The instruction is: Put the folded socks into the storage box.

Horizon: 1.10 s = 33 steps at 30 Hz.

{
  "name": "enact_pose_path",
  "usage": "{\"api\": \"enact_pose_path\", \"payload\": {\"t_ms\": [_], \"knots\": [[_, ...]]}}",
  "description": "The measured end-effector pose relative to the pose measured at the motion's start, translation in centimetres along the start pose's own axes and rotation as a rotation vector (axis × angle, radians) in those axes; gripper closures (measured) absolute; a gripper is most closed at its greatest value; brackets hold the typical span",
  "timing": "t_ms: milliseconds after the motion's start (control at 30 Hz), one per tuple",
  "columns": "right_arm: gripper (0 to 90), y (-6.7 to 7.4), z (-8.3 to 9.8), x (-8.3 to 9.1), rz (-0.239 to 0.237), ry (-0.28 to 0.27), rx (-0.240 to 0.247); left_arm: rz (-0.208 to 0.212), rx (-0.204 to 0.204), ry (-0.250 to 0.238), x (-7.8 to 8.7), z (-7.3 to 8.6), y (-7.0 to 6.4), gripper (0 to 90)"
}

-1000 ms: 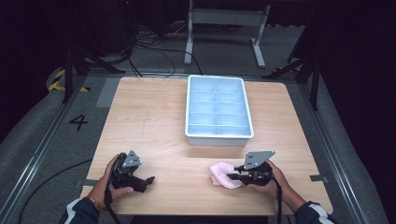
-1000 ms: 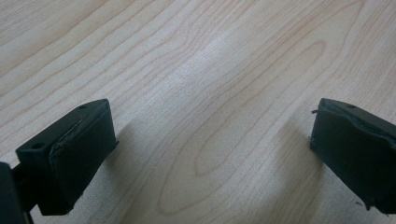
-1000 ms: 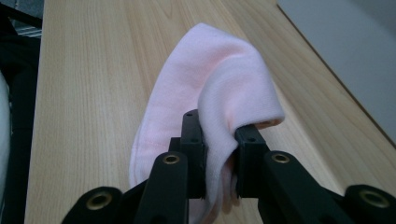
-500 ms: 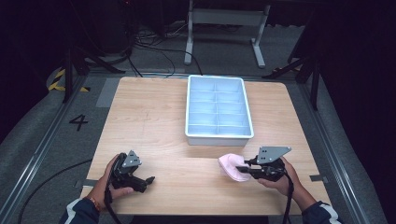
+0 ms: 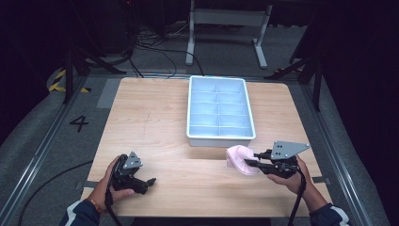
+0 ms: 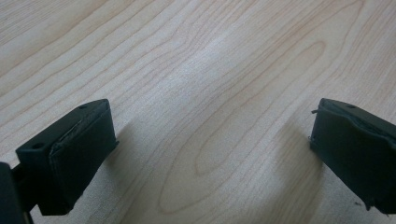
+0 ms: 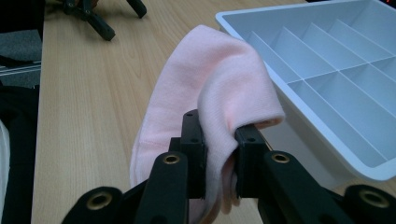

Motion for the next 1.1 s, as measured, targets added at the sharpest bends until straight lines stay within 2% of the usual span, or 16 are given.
{"api": "enact_pose_path", "payload": {"t_ms": [233, 367, 633, 867, 1100], "knots": [[77.8, -0.7, -0.9, 1.3, 0.028, -0.045, -0.002, 0.0, 0.001, 0.0, 0.0, 0.0, 0.0, 0.3], [77.8, -1.1, -1.3, 1.7, 0.048, -0.049, 0.008, -0.004, 0.002, -0.001, 0.0, 0.0, 0.0, 0.4], [77.7, -3.4, -2.7, 3.1, 0.115, -0.082, 0.01, -0.005, 0.005, -0.002, 0.0, 0.0, 0.0, 0.4], [77.7, -4.7, -3.1, 3.1, 0.137, -0.088, 0.006, -0.005, 0.006, -0.002, 0.0, 0.0, 0.0, 0.4], [77.7, -5.9, -3.7, 2.5, 0.158, -0.068, 0.015, -0.006, 0.007, 0.0, 0.0, 0.0, 0.0, 0.4]]}}
Point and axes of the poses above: each handheld gripper's, and its own axes: x roughly backward along the jaws, z roughly out of its underside, y roughly to its left, the point moved 8 cm from there along -x, roughly forward along the jaws, and after that the axes turned 5 degrees about -y, right-handed, at the moved point
